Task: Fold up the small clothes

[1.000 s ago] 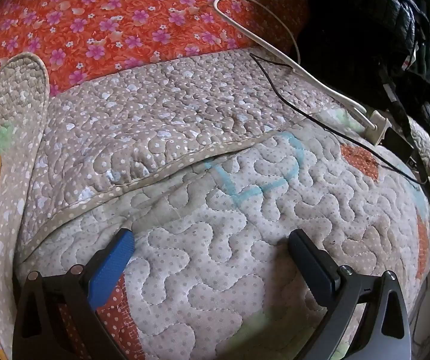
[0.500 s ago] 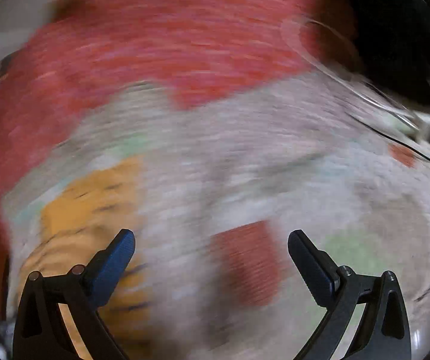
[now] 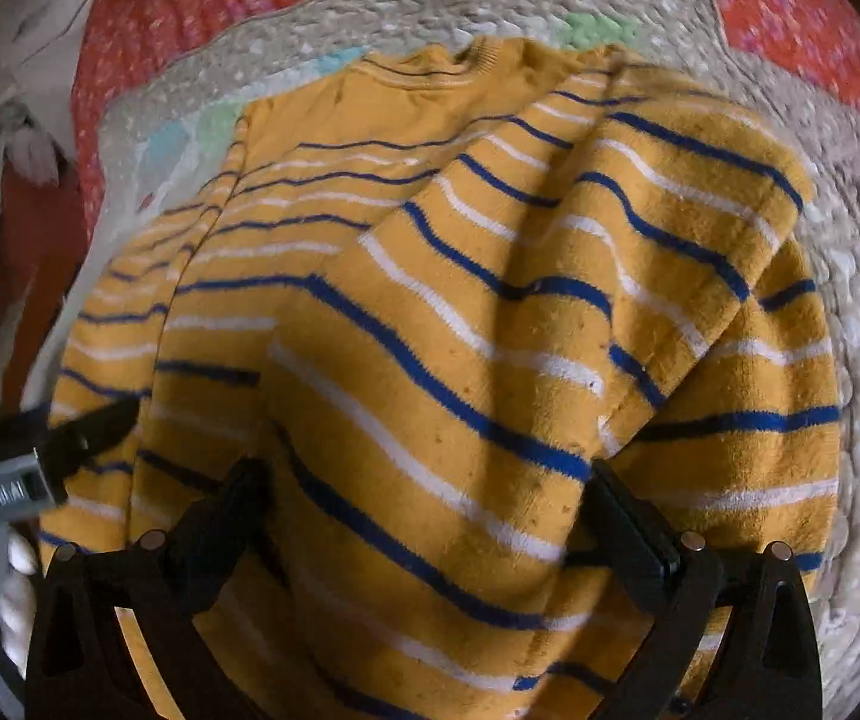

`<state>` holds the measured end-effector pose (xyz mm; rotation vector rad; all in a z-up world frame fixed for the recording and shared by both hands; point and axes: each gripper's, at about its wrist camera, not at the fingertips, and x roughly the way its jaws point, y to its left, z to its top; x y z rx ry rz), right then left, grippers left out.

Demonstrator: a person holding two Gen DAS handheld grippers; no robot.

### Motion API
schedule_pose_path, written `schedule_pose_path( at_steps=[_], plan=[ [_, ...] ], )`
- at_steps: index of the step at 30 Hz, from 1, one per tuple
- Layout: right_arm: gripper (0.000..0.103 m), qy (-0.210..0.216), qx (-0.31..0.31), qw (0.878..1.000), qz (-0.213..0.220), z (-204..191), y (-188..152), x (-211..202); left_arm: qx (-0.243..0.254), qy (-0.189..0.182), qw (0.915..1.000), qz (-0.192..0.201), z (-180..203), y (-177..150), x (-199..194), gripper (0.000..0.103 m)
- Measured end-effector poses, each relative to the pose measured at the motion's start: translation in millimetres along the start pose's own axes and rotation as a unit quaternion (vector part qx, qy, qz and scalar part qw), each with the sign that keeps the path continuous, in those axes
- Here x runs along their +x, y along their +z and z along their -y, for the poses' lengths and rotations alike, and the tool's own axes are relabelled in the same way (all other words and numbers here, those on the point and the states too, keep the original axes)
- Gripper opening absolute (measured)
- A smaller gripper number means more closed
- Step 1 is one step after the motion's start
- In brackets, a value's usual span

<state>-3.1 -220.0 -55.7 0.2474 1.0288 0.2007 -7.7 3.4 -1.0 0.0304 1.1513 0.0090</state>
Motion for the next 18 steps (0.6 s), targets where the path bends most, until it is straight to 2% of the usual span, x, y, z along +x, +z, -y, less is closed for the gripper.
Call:
schedule_pose_path(
  at_steps=[5, 11, 18],
  plan=[
    [0.103, 0.006, 0.015, 1.000, 0.000, 1.9, -4.3, -6.0, 0.006, 0.005, 0.9998, 0.021, 2.2, -2.9, 0.3, 0.103],
    [0.103, 0.008, 0.087, 0.996, 0.007, 5.4, -6.3, -11.0, 0.000, -0.005, 0.9995, 0.032, 2.1, -2.8, 0.1, 0.103],
    [0.103, 0.015, 0.065, 0.998, 0.016, 2.9, -12.1, -14.6, -0.003, -0.017, 0.9997, 0.017, 0.2, 1.0, 1.8, 0.103]
  ],
)
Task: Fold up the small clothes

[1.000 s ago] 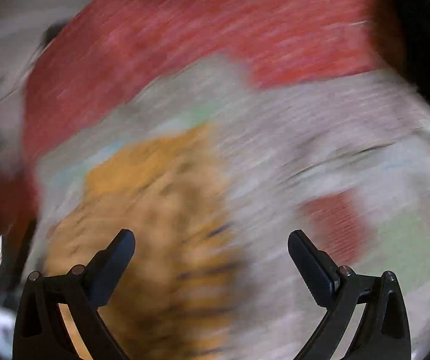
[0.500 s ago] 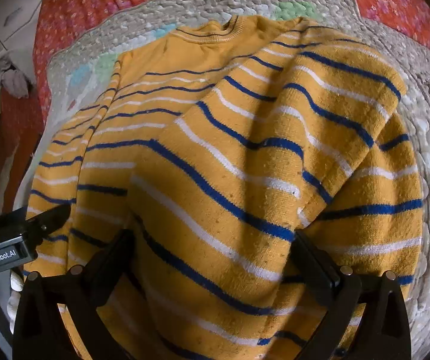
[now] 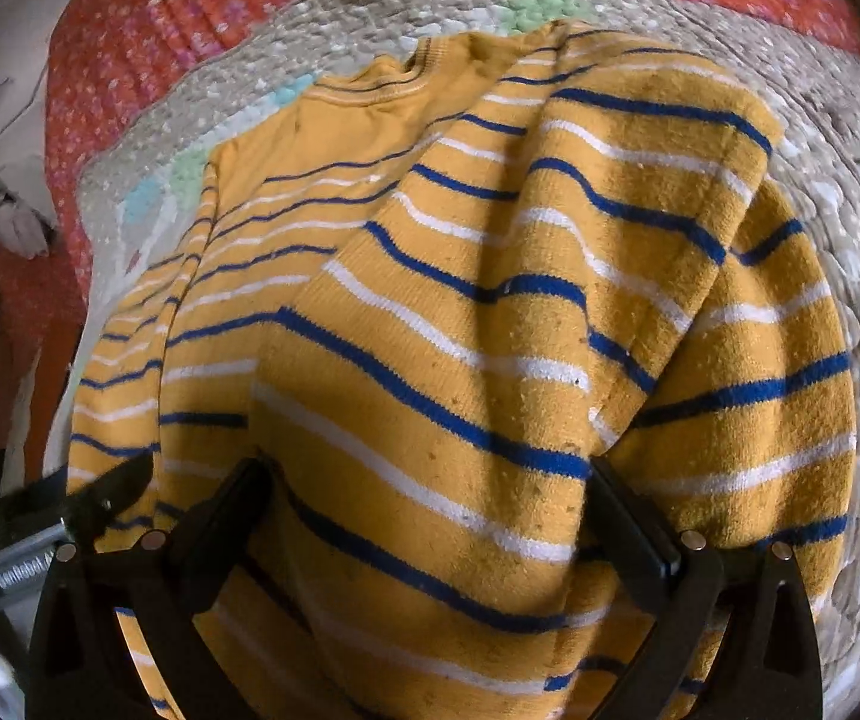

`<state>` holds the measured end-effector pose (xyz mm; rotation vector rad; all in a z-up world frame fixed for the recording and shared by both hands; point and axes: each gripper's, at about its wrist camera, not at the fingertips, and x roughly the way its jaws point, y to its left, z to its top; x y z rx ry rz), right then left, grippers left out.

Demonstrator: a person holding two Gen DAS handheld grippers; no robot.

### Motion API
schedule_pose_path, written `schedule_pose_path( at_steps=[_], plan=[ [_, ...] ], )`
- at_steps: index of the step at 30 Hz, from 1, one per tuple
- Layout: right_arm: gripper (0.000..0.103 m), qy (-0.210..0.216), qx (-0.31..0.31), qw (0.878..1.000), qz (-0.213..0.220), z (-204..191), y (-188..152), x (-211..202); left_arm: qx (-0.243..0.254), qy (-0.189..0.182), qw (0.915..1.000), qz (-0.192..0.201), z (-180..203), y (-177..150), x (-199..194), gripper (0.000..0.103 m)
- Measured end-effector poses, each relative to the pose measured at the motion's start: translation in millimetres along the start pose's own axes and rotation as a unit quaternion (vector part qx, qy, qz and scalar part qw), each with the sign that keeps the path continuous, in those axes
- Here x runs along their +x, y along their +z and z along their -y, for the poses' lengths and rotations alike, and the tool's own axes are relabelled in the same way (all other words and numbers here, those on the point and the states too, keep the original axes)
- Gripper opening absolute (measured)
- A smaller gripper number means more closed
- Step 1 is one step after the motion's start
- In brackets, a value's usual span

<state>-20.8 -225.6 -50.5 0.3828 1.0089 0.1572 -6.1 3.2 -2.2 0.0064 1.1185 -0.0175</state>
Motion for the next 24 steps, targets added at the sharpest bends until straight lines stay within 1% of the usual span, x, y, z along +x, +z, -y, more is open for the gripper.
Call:
schedule_pose_path(
  at_steps=[2, 4, 6, 11, 15, 17, 20, 22, 24],
  plan=[
    [0.103, -0.004, -0.001, 1.000, -0.011, -0.7, 0.5, 0.1, 0.000, -0.002, 1.0000, 0.001, -0.1, -0.4, -0.3, 0.103],
    [0.103, -0.009, 0.008, 1.000, -0.029, -1.5, 3.7, 1.4, -0.002, -0.004, 1.0000, -0.001, -0.9, -0.7, -0.1, 0.103],
    [0.103, -0.011, 0.018, 0.999, -0.037, -1.3, 4.4, 1.9, -0.004, -0.005, 1.0000, -0.002, -1.3, -1.7, 0.8, 0.103],
    [0.103, -0.021, 0.029, 0.999, -0.032, -4.6, 3.6, 3.4, -0.008, -0.010, 0.9999, -0.006, -1.8, -1.1, 1.2, 0.103],
    [0.103, -0.009, 0.048, 0.999, -0.025, -1.8, 2.4, 2.9, -0.018, -0.022, 0.9996, -0.009, -5.0, -0.2, 1.8, 0.103],
    [0.103, -0.004, 0.052, 0.998, -0.023, 0.1, 1.5, 3.7, -0.016, -0.020, 0.9997, 0.001, -5.1, -1.7, 1.6, 0.103],
    [0.103, -0.012, 0.055, 0.998, -0.028, -1.2, 3.3, 5.2, -0.015, -0.019, 0.9995, 0.020, -4.7, -5.1, 1.7, 0.103],
    [0.103, -0.023, 0.038, 0.998, -0.038, -6.6, 5.3, 7.7, -0.015, -0.016, 0.9995, 0.025, -3.2, -5.4, 1.8, 0.103],
    [0.103, -0.025, 0.025, 0.998, -0.046, -8.0, 7.7, 9.6, -0.013, -0.011, 0.9997, 0.020, -1.4, -3.9, 1.8, 0.103]
  ],
)
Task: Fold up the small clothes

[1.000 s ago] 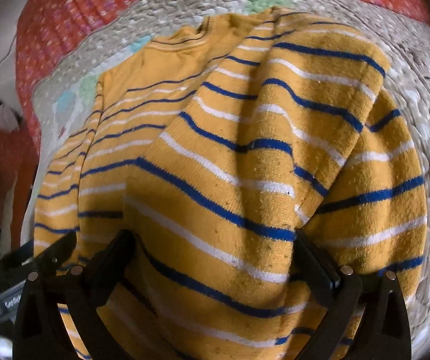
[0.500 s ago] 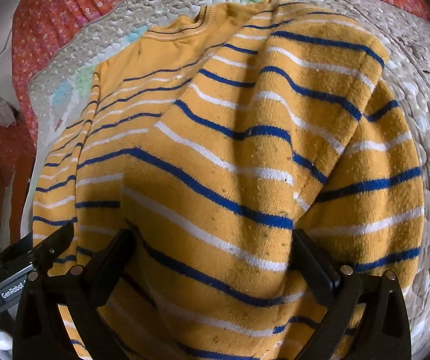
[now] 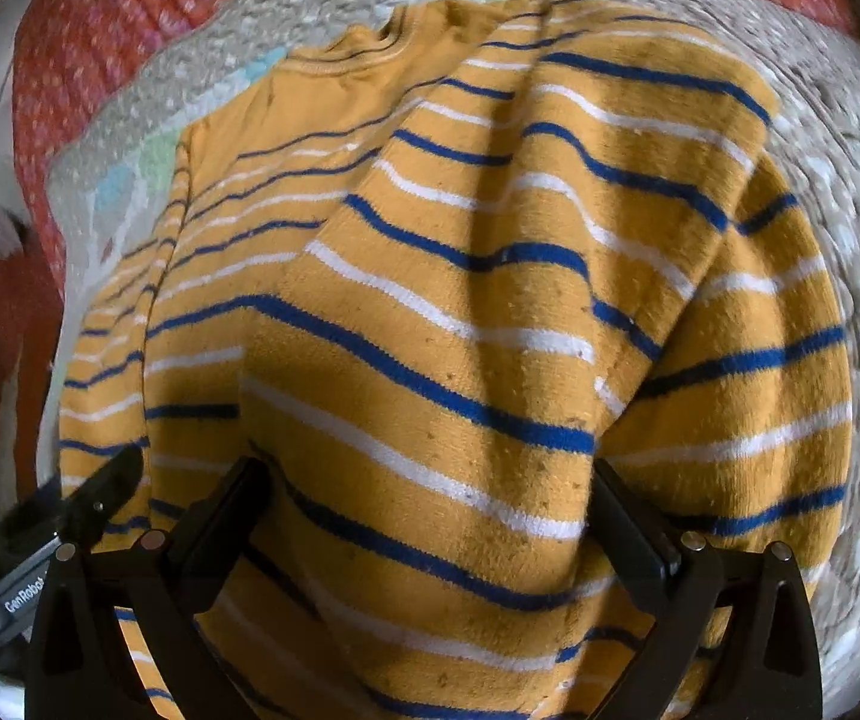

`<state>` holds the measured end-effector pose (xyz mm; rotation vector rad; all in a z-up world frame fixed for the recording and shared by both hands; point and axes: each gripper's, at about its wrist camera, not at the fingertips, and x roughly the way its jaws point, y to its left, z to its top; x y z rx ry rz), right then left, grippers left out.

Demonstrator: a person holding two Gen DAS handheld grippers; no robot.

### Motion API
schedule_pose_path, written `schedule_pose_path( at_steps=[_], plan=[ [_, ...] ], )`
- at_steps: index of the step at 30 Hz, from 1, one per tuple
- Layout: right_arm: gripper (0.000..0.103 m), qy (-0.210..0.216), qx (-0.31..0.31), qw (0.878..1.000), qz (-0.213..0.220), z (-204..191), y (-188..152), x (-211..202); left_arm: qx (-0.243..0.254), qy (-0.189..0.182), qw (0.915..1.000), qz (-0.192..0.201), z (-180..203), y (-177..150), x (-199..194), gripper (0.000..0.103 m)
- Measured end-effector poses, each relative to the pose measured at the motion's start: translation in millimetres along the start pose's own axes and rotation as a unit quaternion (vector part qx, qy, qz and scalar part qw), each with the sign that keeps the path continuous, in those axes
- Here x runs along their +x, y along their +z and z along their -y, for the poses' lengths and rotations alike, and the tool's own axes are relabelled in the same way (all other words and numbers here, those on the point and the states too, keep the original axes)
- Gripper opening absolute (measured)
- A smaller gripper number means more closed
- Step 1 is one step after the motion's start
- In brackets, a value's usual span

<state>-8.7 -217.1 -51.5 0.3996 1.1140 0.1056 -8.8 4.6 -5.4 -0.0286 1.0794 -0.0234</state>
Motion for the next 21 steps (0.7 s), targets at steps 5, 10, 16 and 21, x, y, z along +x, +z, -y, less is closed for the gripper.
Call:
schedule_pose_path(
  at_steps=[5, 10, 16, 21],
  plan=[
    [0.102, -0.022, -0.011, 1.000, 0.009, -3.1, 1.4, -12.4, -0.008, -0.010, 0.9994, -0.032, -6.9, 7.2, -6.9, 0.095],
    [0.100, -0.031, -0.015, 0.998, 0.060, -6.1, -1.6, -53.7, -0.018, -0.029, 0.9991, -0.024, -22.5, 5.8, -41.0, 0.078],
    [0.100, -0.098, -0.076, 0.978, 0.170, -10.2, 12.4, -140.0, -0.029, -0.034, 0.9966, 0.070, -57.8, 11.9, -123.7, 0.077],
    [0.100, -0.059, -0.019, 0.972, 0.226, 6.8, 30.0, -241.0, -0.042, -0.049, 0.9893, 0.131, -91.7, 21.1, -199.7, 0.077]
  ],
)
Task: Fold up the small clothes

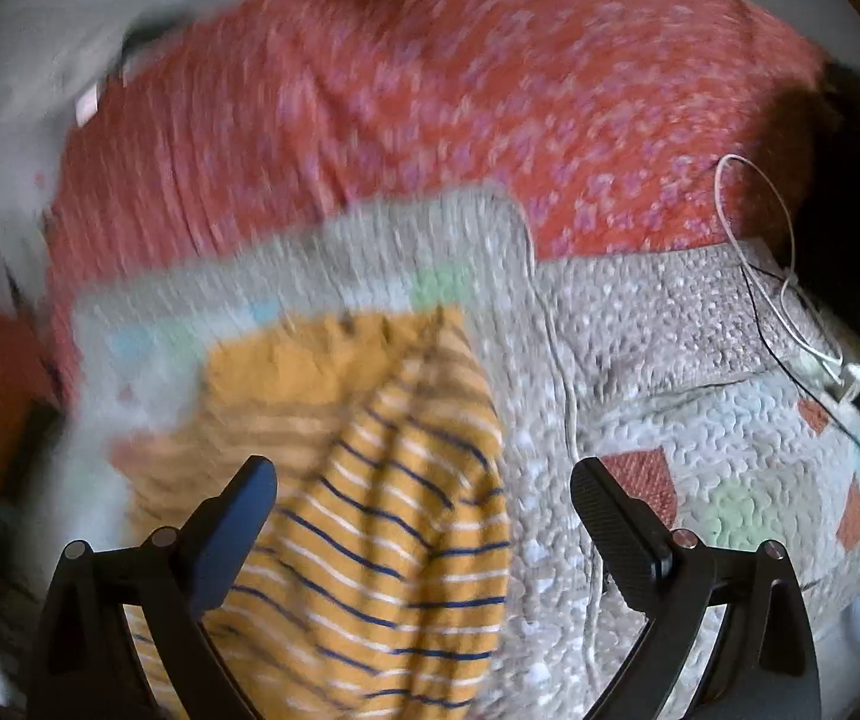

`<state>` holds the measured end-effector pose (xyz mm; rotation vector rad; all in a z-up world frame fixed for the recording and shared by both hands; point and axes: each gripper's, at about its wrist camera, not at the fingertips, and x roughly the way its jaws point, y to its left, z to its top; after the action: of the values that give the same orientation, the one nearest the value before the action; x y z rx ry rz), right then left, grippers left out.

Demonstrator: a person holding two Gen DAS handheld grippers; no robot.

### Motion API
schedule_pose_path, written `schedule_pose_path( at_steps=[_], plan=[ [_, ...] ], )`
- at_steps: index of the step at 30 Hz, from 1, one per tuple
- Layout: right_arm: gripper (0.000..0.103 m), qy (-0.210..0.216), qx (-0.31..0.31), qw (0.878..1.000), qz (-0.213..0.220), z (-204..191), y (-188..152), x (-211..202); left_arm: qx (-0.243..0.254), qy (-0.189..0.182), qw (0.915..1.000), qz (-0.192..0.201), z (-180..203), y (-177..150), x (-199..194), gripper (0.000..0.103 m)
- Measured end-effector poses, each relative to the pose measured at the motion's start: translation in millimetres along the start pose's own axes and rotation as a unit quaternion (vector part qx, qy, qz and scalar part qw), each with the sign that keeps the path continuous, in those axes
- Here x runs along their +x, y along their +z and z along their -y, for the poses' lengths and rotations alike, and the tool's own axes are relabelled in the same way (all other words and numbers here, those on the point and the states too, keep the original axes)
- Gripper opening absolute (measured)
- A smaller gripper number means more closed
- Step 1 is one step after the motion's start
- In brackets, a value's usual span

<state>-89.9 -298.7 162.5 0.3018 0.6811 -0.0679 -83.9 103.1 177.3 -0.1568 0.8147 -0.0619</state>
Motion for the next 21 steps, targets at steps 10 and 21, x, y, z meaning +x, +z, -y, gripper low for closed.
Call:
schedule_pose_path(
  at_steps=[10, 21],
  plan=[
    [0.100, 0.025, -0.014, 0.995, 0.100, -2.5, 125.3, -170.1, 0.082, 0.047, 0.9845, 0.147, -24.2, 94.0, -170.8, 0.077],
    [0.101, -0.144, -0.021, 0.979, 0.143, 76.9, 212.4, -285.7, 0.103, 0.242, 0.9492, 0.172, -102.1, 158.1, -267.8, 0.078]
  ],
)
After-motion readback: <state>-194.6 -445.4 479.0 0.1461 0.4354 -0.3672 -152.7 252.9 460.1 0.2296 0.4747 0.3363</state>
